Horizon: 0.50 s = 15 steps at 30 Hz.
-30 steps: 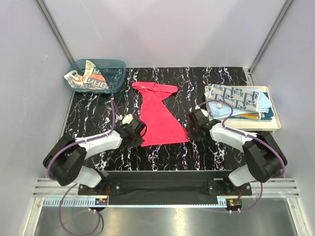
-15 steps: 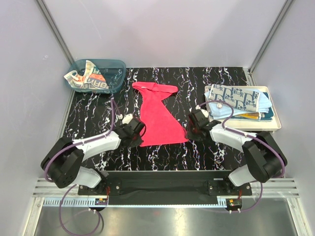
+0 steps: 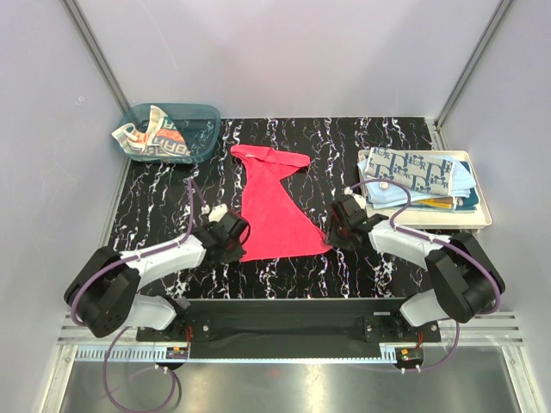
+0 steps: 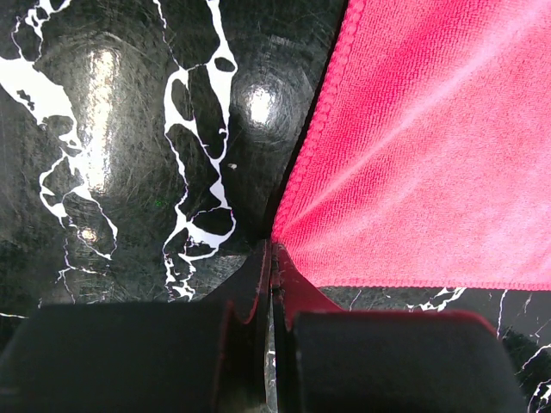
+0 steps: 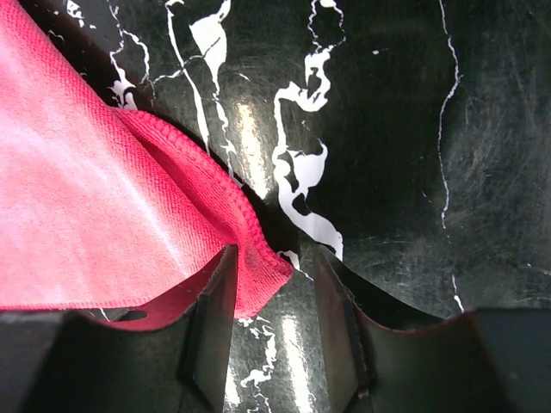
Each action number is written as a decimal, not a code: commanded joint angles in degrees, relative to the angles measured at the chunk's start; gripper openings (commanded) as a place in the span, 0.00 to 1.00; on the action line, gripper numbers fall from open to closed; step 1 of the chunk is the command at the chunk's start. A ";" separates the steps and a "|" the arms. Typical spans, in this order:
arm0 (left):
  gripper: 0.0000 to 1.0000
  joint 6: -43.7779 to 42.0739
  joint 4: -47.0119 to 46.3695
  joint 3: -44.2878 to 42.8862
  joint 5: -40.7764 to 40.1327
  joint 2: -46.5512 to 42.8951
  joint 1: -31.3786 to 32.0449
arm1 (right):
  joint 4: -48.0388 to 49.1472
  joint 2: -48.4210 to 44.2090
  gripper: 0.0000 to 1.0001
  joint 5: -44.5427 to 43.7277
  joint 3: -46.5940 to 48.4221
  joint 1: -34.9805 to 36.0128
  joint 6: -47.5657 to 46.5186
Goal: Fold and stack the towels
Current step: Flatten out the crumpled towel
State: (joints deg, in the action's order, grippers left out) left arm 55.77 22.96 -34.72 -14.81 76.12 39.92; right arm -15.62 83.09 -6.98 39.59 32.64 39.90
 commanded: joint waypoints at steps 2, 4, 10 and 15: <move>0.00 -0.75 -0.02 0.71 0.57 -1.23 -0.37 | 2.17 -1.17 0.46 -0.57 -0.75 0.67 0.97; 0.03 -1.10 0.15 0.44 0.57 -1.32 -0.37 | 2.34 -1.70 0.46 -0.31 -0.92 0.93 0.88; 0.26 -2.33 0.07 -0.35 1.10 -2.73 -0.37 | 3.57 -0.57 0.36 0.30 -1.54 0.93 0.62; 0.37 -2.60 0.86 -0.79 2.15 -3.52 -0.37 | 3.84 -0.38 0.17 0.22 -1.80 1.11 1.06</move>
State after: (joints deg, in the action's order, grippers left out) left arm 53.87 23.99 -34.70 -13.91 74.54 39.77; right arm -13.19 82.91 -6.44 38.22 33.01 40.18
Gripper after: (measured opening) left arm 0.354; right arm 0.205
